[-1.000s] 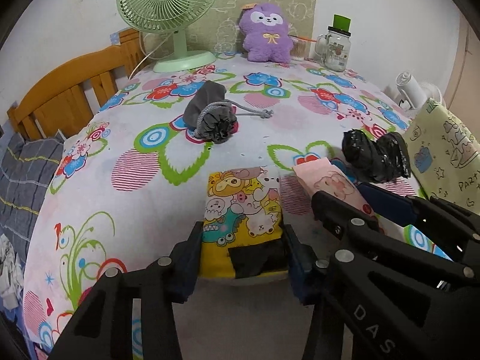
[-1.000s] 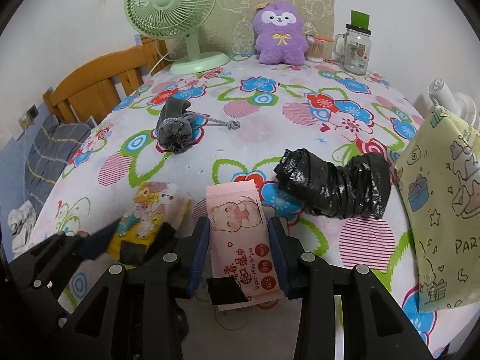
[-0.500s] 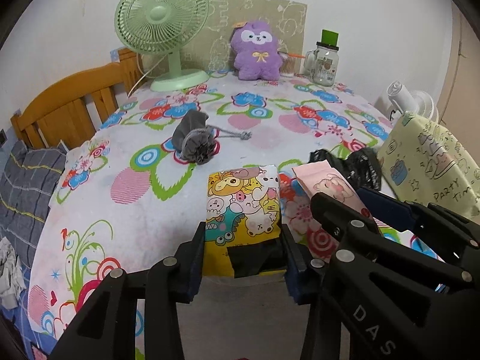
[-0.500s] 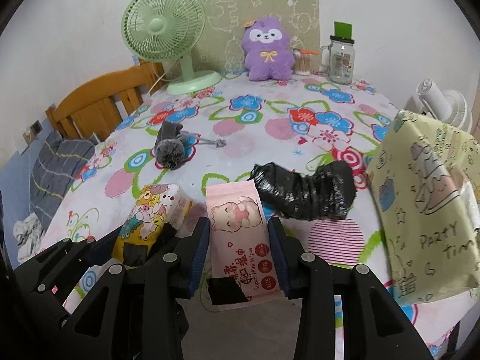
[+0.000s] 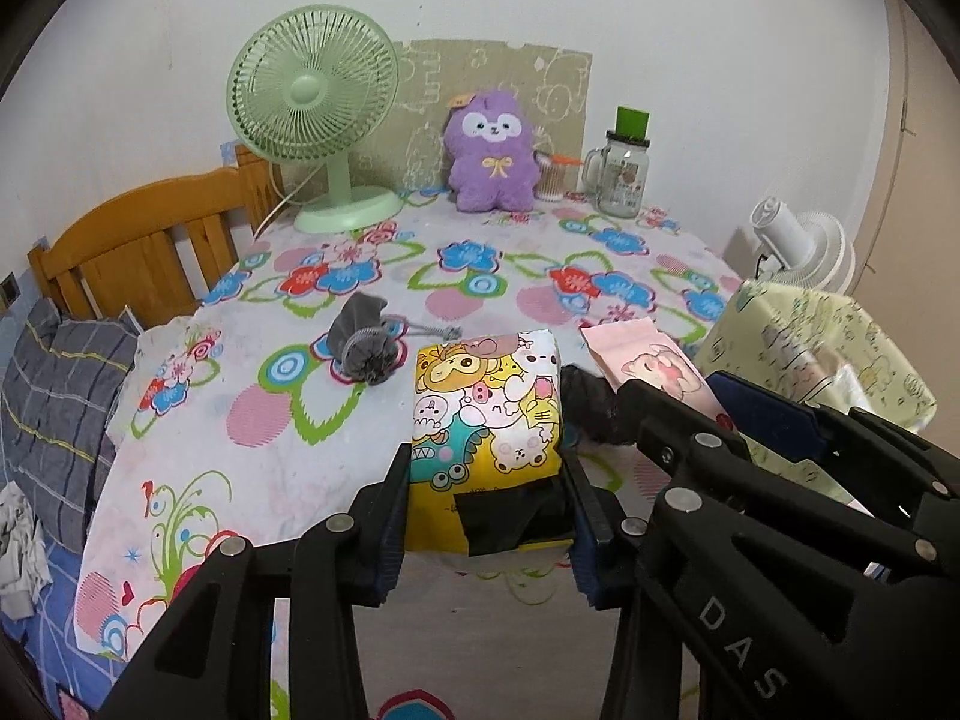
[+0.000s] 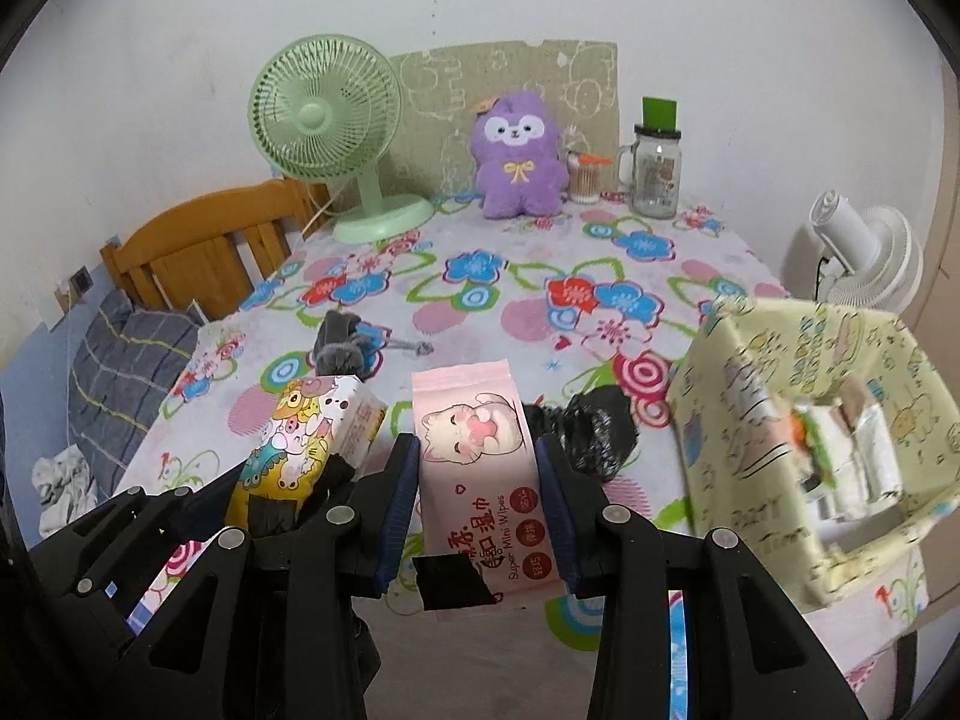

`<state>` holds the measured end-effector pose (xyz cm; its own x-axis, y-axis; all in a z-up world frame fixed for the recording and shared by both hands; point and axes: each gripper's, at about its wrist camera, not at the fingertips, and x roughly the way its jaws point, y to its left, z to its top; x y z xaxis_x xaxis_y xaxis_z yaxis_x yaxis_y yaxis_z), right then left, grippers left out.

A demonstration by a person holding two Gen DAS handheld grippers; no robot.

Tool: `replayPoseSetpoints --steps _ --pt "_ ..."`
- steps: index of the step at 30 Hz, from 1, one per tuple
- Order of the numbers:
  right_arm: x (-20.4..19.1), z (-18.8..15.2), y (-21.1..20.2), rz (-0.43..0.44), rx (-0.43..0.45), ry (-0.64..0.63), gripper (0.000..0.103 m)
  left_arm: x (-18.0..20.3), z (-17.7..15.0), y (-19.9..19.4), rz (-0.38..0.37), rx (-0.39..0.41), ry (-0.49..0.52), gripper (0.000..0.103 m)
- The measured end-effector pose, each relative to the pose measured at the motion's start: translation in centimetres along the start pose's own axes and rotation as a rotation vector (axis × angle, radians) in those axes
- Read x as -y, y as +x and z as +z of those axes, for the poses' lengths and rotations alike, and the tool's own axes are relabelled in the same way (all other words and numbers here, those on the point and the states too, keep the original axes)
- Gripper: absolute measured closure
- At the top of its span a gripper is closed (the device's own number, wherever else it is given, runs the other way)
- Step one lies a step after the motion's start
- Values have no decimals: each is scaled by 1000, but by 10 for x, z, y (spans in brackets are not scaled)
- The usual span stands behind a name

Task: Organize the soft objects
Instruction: 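Carry the yellow pack and pink wipes toward the yellow box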

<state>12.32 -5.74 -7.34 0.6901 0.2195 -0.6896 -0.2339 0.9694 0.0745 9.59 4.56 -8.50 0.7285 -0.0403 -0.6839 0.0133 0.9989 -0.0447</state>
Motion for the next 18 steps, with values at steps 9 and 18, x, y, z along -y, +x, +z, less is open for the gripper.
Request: replayPoseSetpoints --steps 9,18 --pt "11 18 -27 18 43 6 60 17 18 -26 9 51 15 58" --pt "30 34 -52 25 84 14 60 42 35 -43 3 90 34 57"
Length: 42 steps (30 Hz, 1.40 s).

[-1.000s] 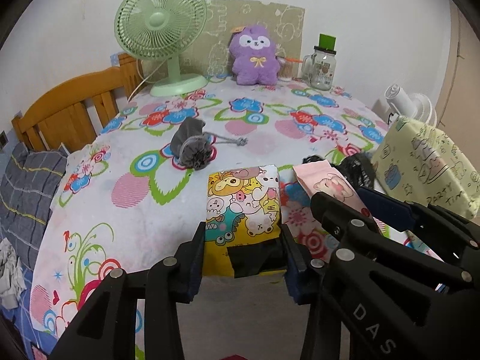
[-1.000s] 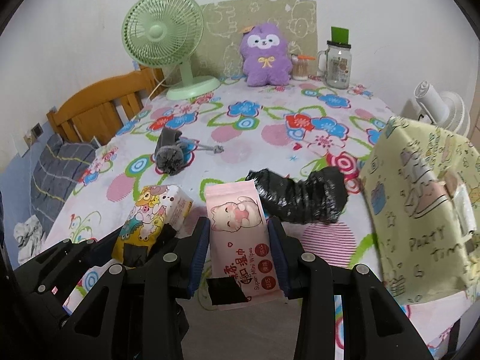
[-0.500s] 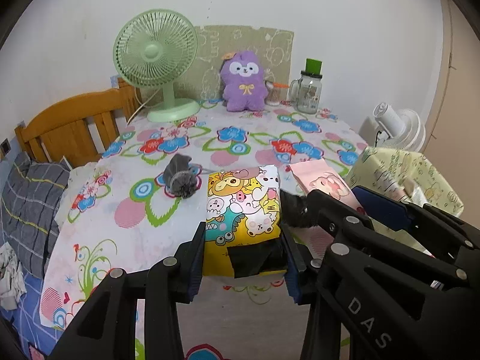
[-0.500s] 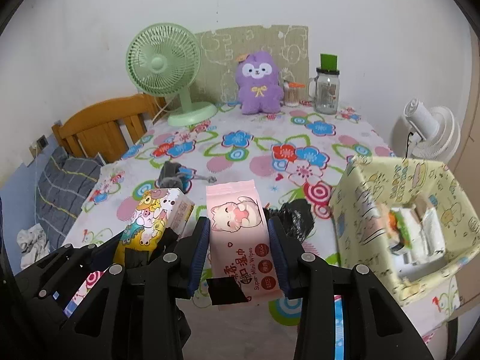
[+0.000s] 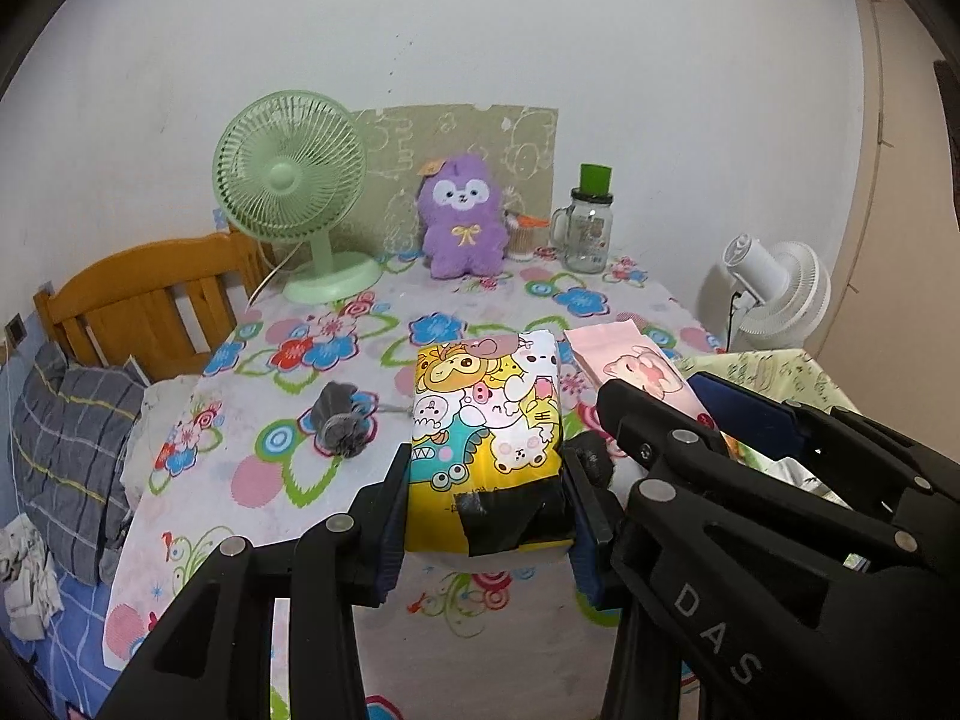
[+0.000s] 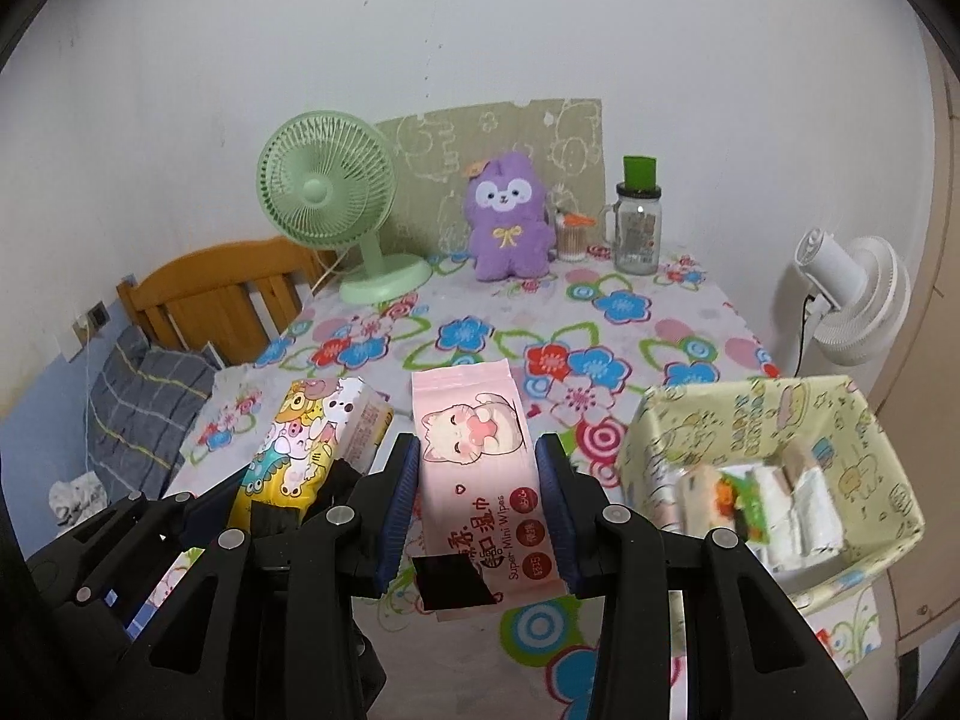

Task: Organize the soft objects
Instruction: 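Carry the yellow pack and pink wipes toward the yellow box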

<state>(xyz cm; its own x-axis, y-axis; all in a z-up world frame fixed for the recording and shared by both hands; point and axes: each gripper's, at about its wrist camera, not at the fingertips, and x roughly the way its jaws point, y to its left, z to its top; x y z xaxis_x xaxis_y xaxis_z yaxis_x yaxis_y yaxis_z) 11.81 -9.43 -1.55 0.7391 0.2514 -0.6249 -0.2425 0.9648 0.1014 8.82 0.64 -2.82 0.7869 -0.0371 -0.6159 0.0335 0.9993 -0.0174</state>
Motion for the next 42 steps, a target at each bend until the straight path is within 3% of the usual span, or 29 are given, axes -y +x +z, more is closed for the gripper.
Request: replayPoseSetpoints --steps 22,42 --pt "77 14 -32 -37 46 37 60 78 22 -5 -41 39 58 57" --pt "152 12 -36 -109 44 86 60 150 28 17 -120 26 110 57"
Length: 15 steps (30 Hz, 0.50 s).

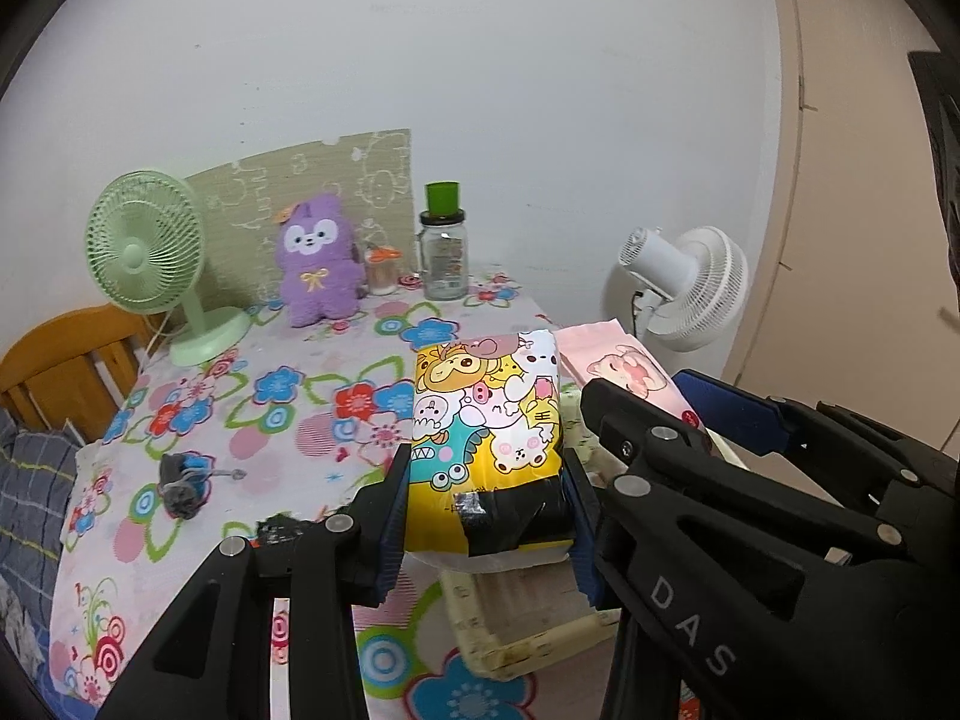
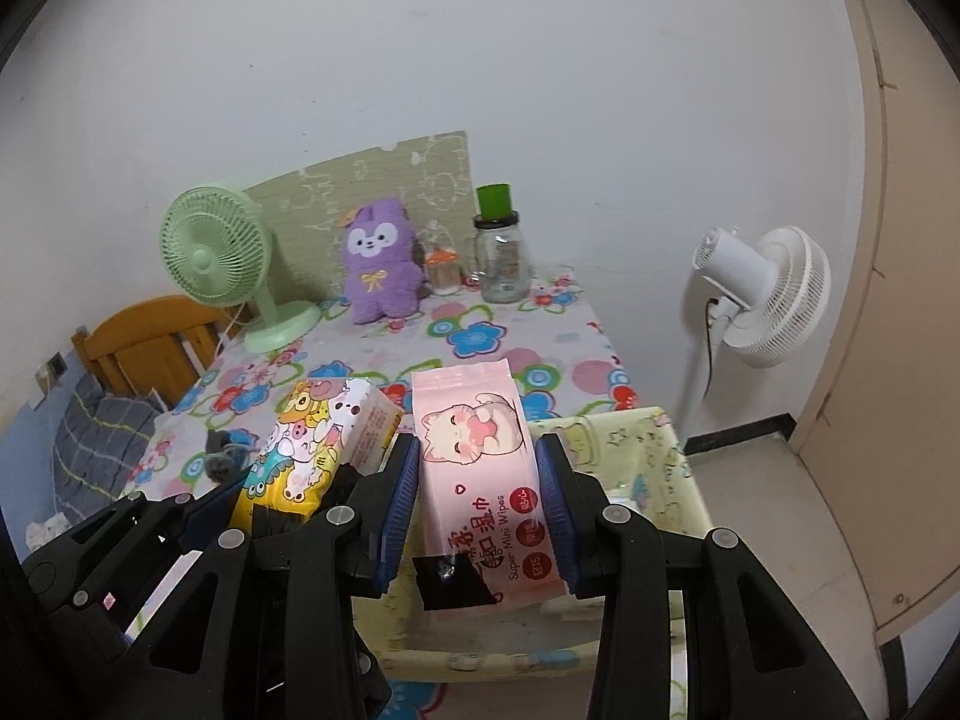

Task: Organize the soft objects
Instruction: 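Carry the yellow pack and pink wipes toward the yellow box, then lower both packs into the yellow box and open both grippers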

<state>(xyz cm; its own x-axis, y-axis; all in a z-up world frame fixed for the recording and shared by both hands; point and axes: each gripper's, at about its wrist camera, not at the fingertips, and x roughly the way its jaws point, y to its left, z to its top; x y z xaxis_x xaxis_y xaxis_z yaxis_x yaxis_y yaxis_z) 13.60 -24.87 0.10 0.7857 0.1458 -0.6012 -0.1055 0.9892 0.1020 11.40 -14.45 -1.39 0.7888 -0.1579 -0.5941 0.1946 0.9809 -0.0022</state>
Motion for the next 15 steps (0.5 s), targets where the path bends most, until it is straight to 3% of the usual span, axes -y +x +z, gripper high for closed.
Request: replayPoseSetpoints --steps 15 --pt "43 -8 22 -68 -46 40 60 35 1 40 -58 -51 42 55"
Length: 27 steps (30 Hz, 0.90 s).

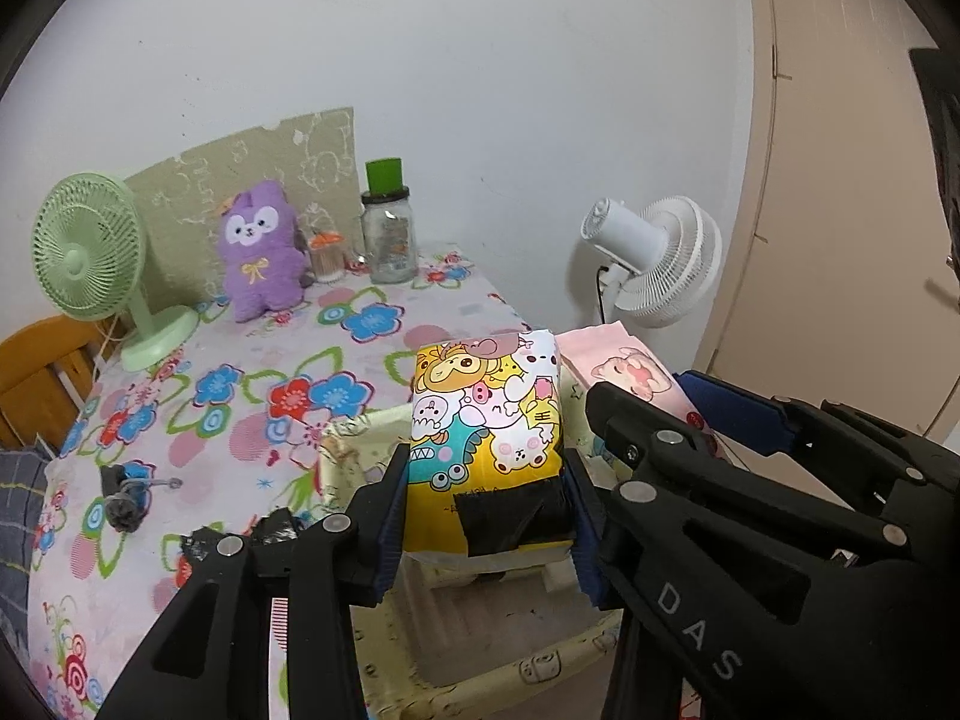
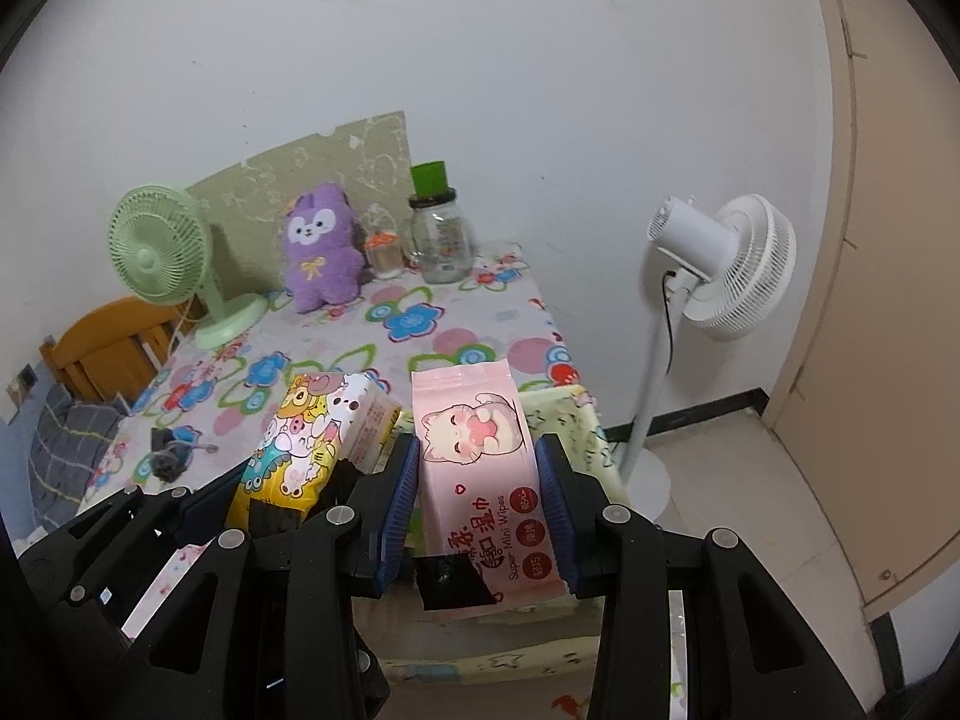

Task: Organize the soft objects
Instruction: 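Lower both packs into the yellow box and open both grippers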

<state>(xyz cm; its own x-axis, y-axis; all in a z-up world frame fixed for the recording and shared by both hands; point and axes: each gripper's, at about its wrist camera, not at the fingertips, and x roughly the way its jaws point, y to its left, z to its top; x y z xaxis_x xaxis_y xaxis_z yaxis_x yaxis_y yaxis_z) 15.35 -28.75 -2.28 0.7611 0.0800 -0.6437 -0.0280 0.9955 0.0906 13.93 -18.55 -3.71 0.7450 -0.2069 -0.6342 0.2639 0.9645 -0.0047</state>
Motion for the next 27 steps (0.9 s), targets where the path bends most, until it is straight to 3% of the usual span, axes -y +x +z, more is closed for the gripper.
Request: replayPoseSetpoints --steps 8,13,15,27 --pt "12 -4 20 -4 -38 26 60 3 -1 22 2 -52 32 49" --pt "18 -5 27 -8 -49 39 60 5 -2 28 14 -58 61 24" --pt "20 -5 29 -8 -51 43 60 6 -3 29 25 -58 77 19" --pt "17 -6 45 35 -93 42 58 7 -6 35 32 -85 121 10"
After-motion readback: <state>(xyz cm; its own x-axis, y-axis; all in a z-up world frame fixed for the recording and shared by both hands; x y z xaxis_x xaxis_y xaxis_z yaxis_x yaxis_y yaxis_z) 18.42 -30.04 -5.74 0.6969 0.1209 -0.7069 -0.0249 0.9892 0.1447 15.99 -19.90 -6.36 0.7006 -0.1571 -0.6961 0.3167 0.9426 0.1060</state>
